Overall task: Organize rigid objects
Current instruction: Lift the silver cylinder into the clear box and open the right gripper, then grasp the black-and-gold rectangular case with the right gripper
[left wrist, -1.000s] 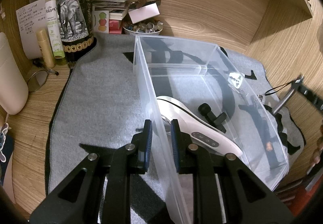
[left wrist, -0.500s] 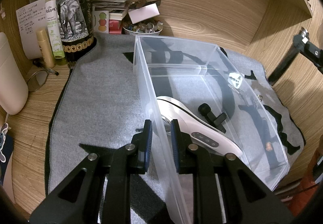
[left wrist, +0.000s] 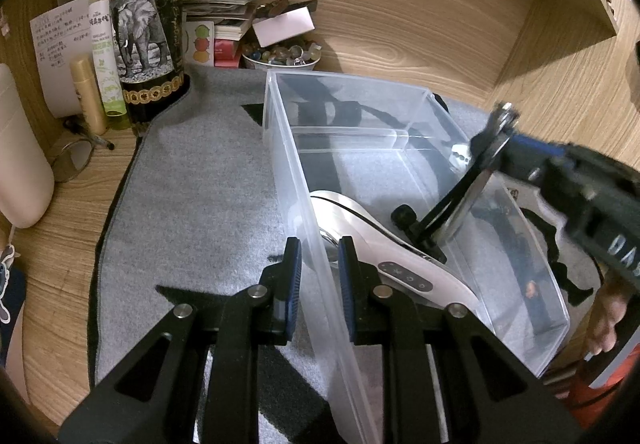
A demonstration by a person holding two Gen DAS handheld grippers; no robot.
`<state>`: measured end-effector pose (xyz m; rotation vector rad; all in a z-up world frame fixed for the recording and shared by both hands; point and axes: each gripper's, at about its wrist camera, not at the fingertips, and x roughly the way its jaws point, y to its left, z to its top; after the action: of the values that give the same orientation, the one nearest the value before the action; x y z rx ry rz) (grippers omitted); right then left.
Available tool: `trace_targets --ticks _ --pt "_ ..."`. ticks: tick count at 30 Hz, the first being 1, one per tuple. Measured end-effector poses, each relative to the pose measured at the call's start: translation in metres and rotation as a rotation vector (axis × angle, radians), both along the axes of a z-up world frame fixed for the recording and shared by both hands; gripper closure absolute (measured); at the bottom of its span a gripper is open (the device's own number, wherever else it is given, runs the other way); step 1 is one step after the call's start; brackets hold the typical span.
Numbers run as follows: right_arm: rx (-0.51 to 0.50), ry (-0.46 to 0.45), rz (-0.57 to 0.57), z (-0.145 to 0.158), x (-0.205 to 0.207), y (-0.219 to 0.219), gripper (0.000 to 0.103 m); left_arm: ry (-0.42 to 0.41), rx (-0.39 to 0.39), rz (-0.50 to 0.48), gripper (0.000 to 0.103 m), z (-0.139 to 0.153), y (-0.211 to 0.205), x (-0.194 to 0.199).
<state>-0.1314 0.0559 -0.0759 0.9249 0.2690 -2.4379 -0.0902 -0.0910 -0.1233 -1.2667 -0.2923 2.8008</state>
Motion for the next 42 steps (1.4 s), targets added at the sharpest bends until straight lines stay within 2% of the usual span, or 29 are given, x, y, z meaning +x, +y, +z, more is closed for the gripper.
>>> trace_targets --ticks 8,15,19,22,27,35,42 --pt "0.075 -0.073 0.042 -0.018 -0.01 -0.017 0.088 0.0 0.004 0.003 0.084 0.0 0.001 0.0" --pt "0.104 -0.096 0.063 -0.022 -0.01 -0.021 0.088 0.001 0.002 0.001 0.084 0.0 0.002 0.0" --pt "0.093 -0.09 0.049 -0.023 -0.009 -0.017 0.072 0.001 0.0 0.0 0.084 0.001 0.005 0.001" --pt "0.076 -0.087 0.033 -0.021 -0.009 -0.013 0.069 0.001 0.002 0.001 0.084 0.001 0.005 0.001" --pt "0.067 -0.075 -0.002 -0.017 -0.01 -0.003 0.066 0.001 0.003 0.001 0.084 0.001 0.004 0.001" --pt "0.033 0.017 -0.077 0.009 0.004 0.029 0.051 0.0 0.002 0.0 0.084 0.001 0.005 0.0" --pt "0.037 0.081 -0.2 0.026 0.014 0.072 0.049 -0.002 0.002 0.001 0.084 0.001 0.005 0.0"
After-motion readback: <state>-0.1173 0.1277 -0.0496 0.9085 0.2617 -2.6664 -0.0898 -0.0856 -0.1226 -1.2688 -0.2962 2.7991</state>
